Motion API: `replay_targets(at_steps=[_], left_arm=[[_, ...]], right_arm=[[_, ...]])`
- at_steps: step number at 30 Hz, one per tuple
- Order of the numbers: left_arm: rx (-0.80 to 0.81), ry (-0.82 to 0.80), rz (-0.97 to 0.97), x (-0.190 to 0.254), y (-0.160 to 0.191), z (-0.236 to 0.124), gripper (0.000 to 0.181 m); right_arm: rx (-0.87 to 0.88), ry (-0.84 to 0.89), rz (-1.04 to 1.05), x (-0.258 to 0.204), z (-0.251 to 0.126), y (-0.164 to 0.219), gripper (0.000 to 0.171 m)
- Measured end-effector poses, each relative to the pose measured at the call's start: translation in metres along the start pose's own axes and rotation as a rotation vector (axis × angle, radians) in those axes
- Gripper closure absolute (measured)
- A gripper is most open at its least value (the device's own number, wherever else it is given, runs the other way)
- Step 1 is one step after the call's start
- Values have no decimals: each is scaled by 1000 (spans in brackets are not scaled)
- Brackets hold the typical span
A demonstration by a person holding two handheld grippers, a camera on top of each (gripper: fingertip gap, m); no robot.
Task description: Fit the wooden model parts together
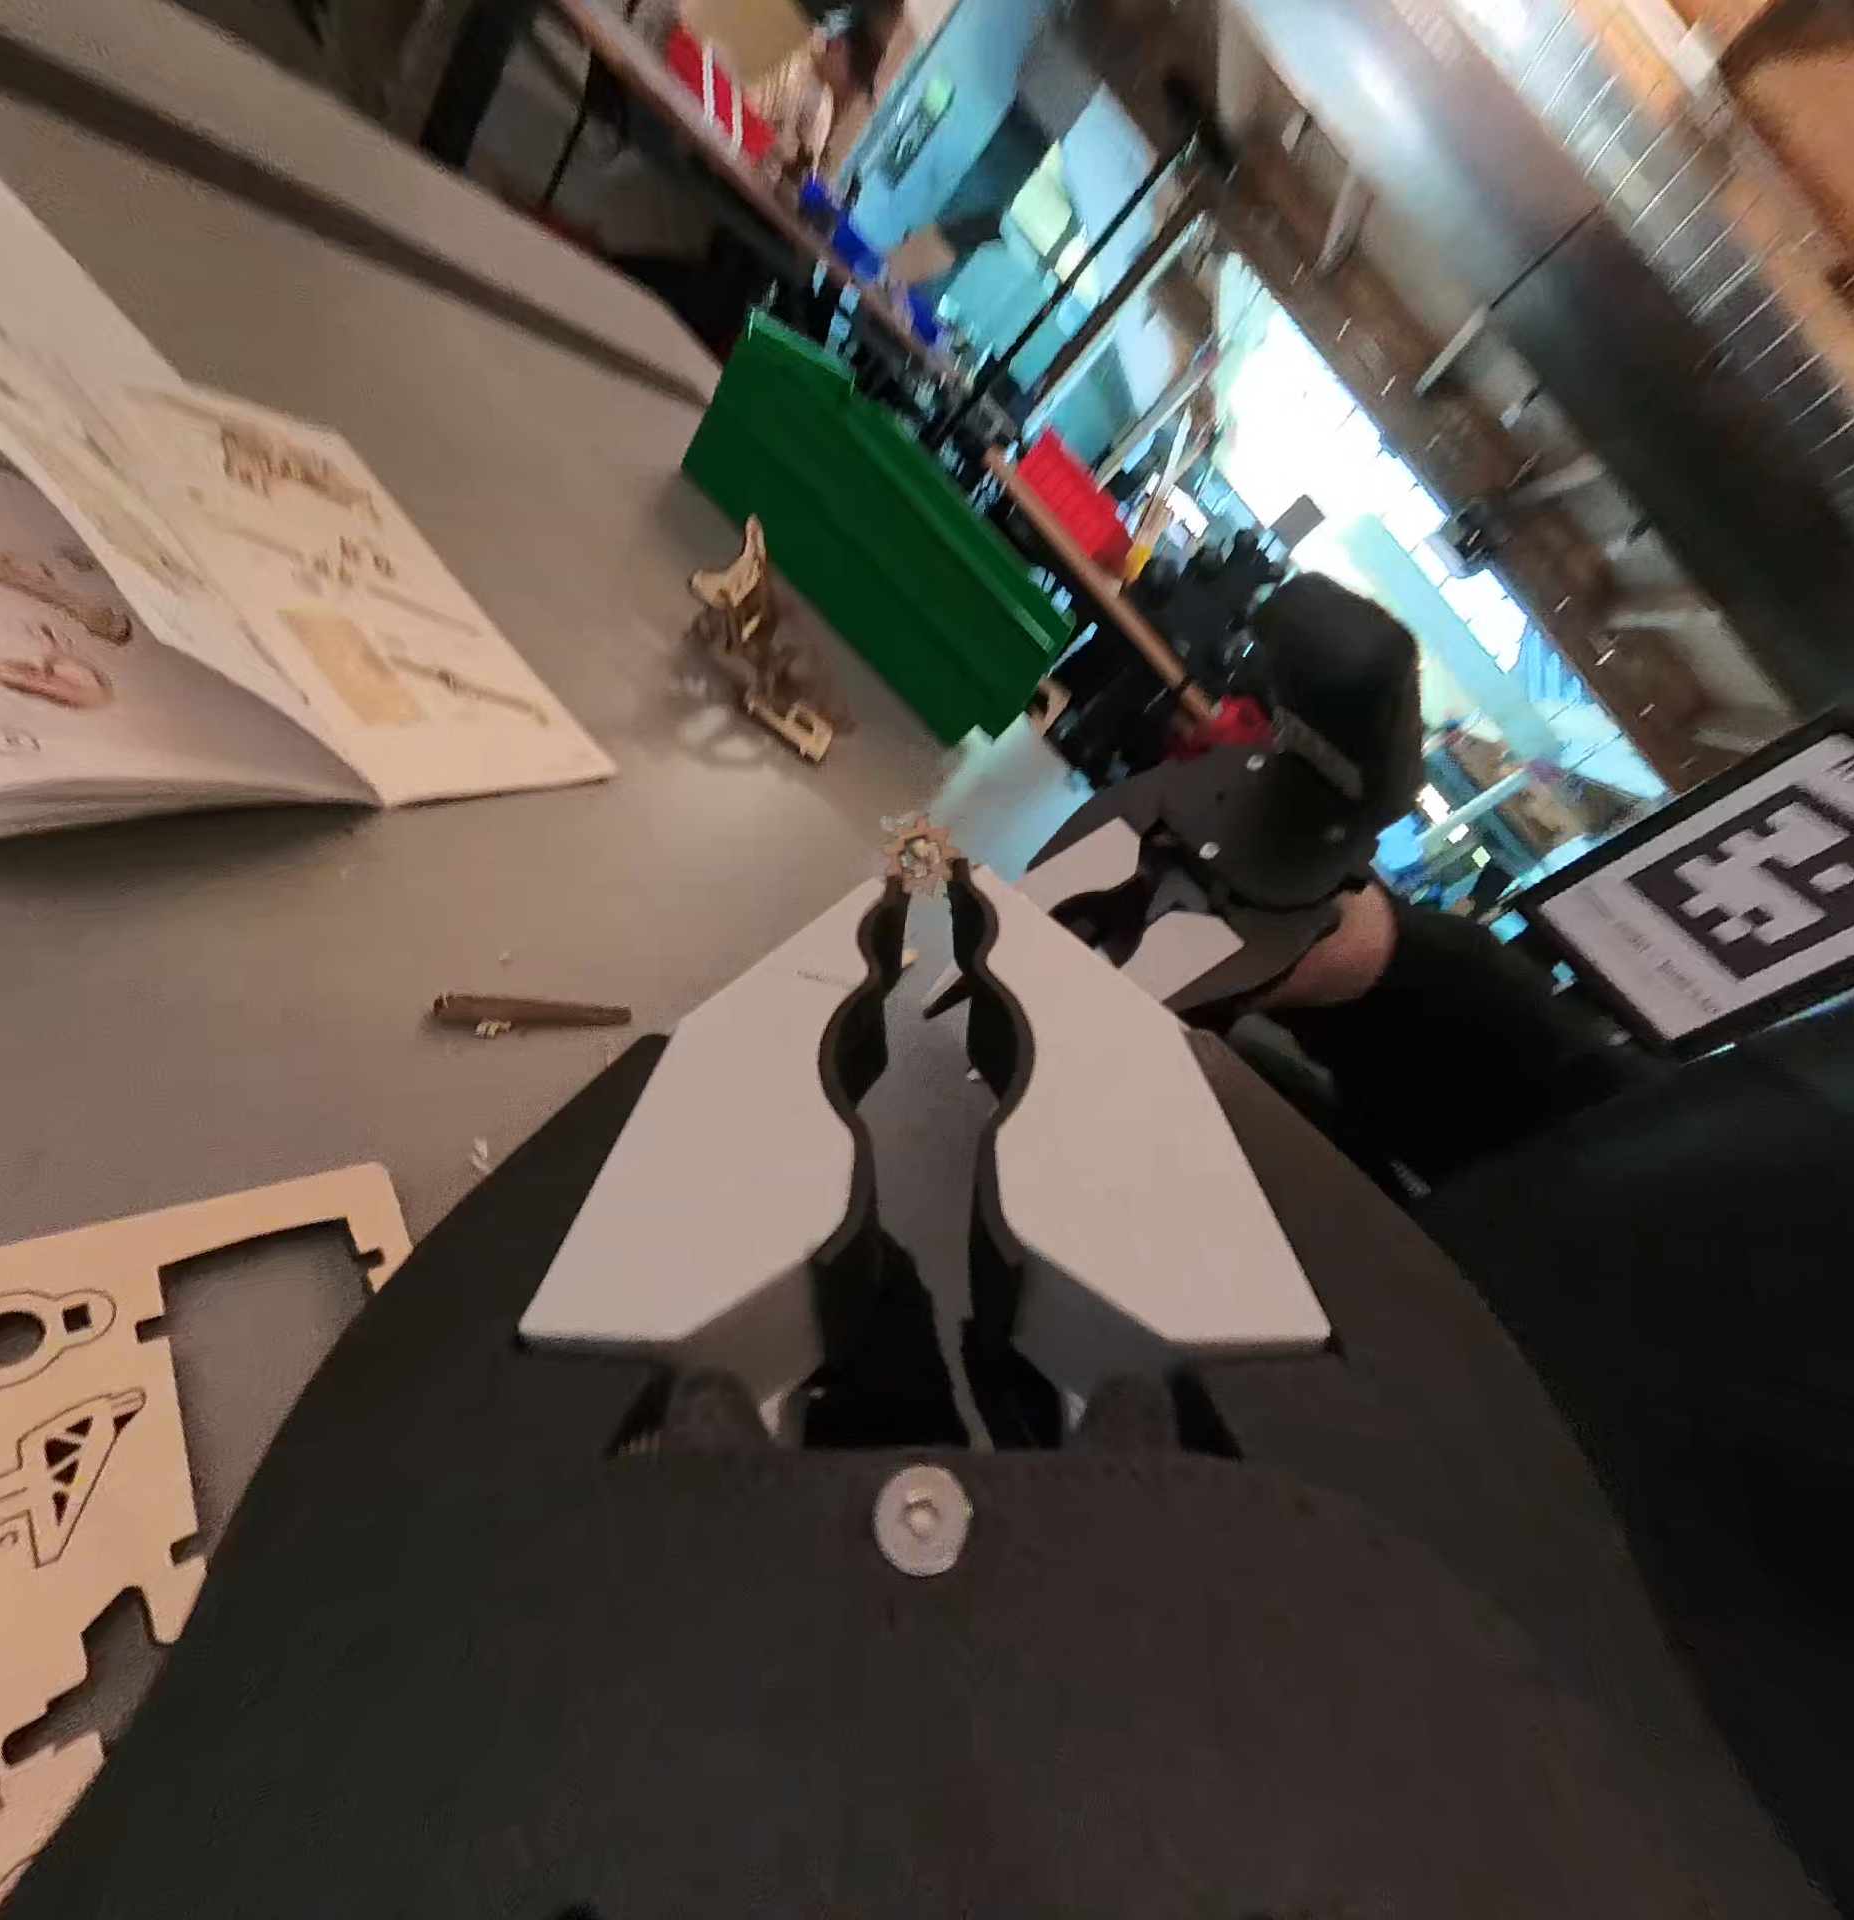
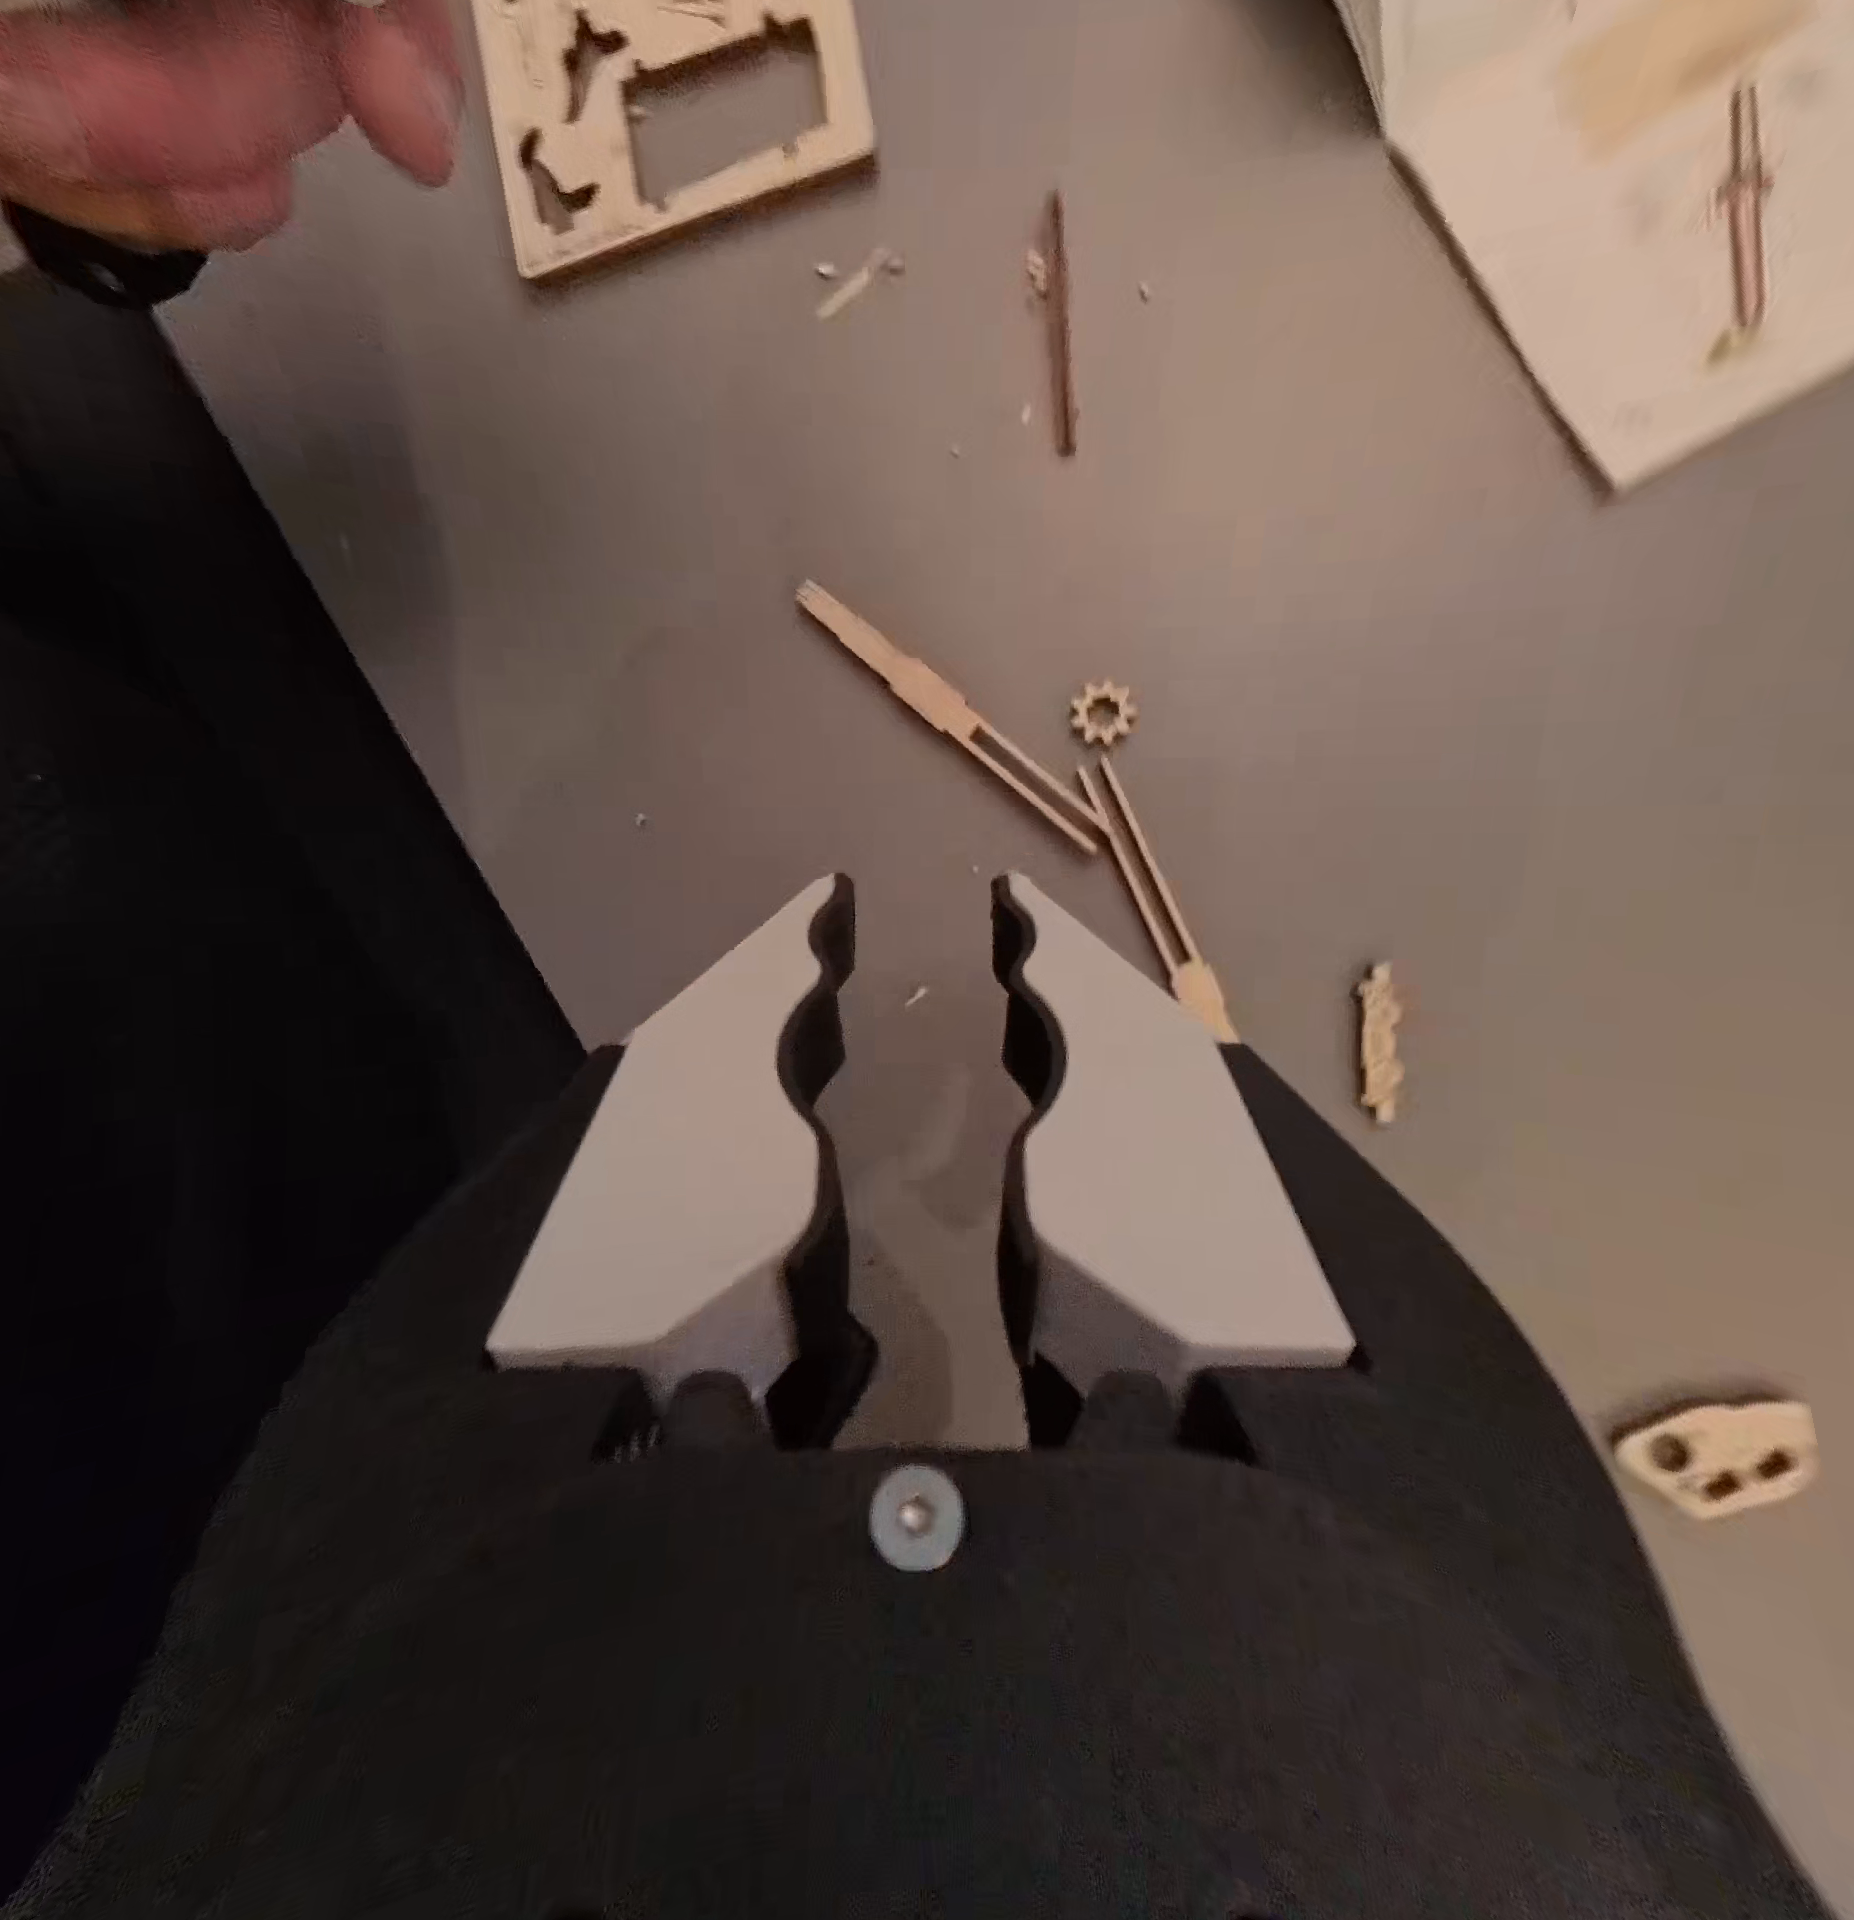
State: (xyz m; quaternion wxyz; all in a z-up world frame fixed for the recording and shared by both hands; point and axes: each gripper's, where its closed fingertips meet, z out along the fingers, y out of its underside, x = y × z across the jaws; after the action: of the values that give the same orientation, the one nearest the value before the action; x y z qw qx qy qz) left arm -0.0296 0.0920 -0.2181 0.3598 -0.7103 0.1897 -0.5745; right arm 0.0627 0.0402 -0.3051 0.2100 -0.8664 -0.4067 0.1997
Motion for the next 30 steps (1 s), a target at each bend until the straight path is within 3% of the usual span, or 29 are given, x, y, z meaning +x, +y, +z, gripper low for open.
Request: replay_targets(at_steps=[5,7,13,16,20,22,25,27,30], left_arm=[[-201,-92,24,-17,39,31,174],[-294,-140,75,-25,54,43,174],[-403,-210,131,-39,71,58,174],[-355,-247,136,-42,59,46,174],[-309,-263,73,-47,44,13,174],[-301,-289,83,-53,38,0,174],[-264,-297,94,-56,28,-6,174],[-248,-283,99,-53,24,-6,174],[-252,-268,109,-51,25,-8,174]], right_arm=[[6,44,205,12,18,12,142],[5,75,218,18,24,10,142],[72,-42,204,5,44,-21,140],[122,-121,171,-6,51,-38,140],[100,-17,220,1,51,-36,123],[101,76,244,8,55,-39,126],[98,171,231,14,62,-49,116],[88,213,165,16,69,-55,125],[61,224,25,13,76,-64,154]])
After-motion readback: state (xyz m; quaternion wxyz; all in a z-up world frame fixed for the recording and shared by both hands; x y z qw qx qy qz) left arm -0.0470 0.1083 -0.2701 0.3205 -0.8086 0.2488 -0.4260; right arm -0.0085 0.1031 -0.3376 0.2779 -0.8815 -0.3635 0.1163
